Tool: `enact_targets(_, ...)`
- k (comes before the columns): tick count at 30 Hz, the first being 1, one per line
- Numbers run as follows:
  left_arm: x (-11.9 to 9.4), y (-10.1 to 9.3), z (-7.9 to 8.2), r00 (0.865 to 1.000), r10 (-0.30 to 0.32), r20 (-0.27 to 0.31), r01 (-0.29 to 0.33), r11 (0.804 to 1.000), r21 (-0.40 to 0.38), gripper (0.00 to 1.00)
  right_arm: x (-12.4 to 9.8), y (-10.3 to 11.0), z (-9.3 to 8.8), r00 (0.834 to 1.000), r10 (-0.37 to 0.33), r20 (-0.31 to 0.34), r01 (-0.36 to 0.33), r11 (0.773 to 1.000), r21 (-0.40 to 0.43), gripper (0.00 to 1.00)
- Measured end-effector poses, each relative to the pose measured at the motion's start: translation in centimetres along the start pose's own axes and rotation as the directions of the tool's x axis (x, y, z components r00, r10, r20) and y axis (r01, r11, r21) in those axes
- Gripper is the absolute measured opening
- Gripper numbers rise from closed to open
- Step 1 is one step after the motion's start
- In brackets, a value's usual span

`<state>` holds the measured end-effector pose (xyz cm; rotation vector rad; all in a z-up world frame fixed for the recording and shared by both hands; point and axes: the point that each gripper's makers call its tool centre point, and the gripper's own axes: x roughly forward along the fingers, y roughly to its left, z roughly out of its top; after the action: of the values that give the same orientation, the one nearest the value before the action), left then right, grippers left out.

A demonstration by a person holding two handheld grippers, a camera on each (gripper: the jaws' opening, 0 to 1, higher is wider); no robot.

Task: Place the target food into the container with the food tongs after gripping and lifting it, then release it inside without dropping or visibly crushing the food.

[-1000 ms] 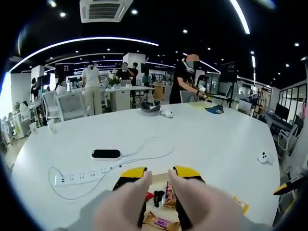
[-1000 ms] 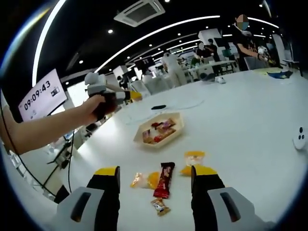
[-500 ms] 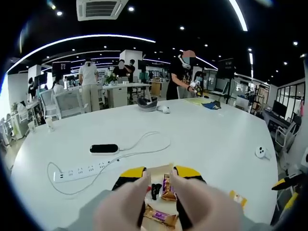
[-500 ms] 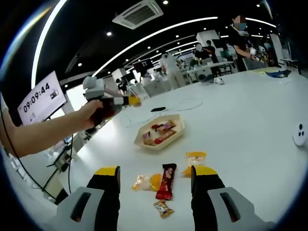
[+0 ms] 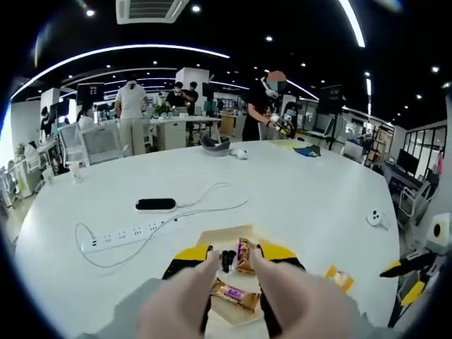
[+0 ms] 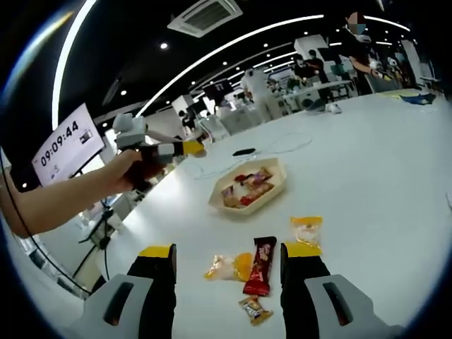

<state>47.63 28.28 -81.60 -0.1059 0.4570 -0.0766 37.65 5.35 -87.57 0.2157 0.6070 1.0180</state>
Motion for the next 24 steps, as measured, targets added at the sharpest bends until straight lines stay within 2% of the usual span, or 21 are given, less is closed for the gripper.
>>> enact_targets(4, -0.7, -0.3, 0.2, 1.000, -0.001, 0.030, 0.002, 1.000, -0.013, 0.24, 0.2, 0.1, -0.6, 1.000, 0.011, -0.019, -0.011, 1.000, 0.002, 0.60)
enact_targets(8, -0.8, -0.5, 0.0, 0.999, -0.003, 0.035, 0.003, 1.000, -0.018, 0.24, 0.2, 0.1, -0.6, 1.000, 0.010, -0.018, -0.010, 1.000, -0.001, 0.60)
enact_targets(9, -0.7, -0.8, -0.3, 1.000, -0.008, 0.022, 0.008, 1.000, 0.007, 0.24, 0.1, 0.0, -0.3, 1.000, 0.004, -0.009, -0.004, 1.000, 0.004, 0.60)
enact_targets(10, -0.7, -1.9, -0.1, 0.997, -0.062, 0.040, 0.061, 0.998, 0.011, 0.24, 0.1, -0.3, 0.0, 1.000, -0.006, 0.000, 0.006, 1.000, 0.007, 0.60)
enact_targets(13, -0.9, -3.2, 0.4, 0.992, -0.111, 0.066, 0.112, 0.994, -0.007, 0.25, -0.1, -0.5, 0.1, 1.000, -0.019, 0.008, 0.019, 1.000, 0.011, 0.60)
enact_targets(18, -1.1, -3.9, 0.3, 0.988, -0.128, 0.083, 0.128, 0.992, -0.003, 0.25, -0.3, -0.5, -0.2, 1.000, -0.028, 0.007, 0.028, 1.000, 0.012, 0.60)
enact_targets(24, -1.6, -4.0, -0.4, 0.987, -0.134, 0.090, 0.138, 0.990, -0.035, 0.25, -0.3, -0.3, -0.7, 1.000, -0.029, -0.004, 0.029, 1.000, 0.009, 0.60)
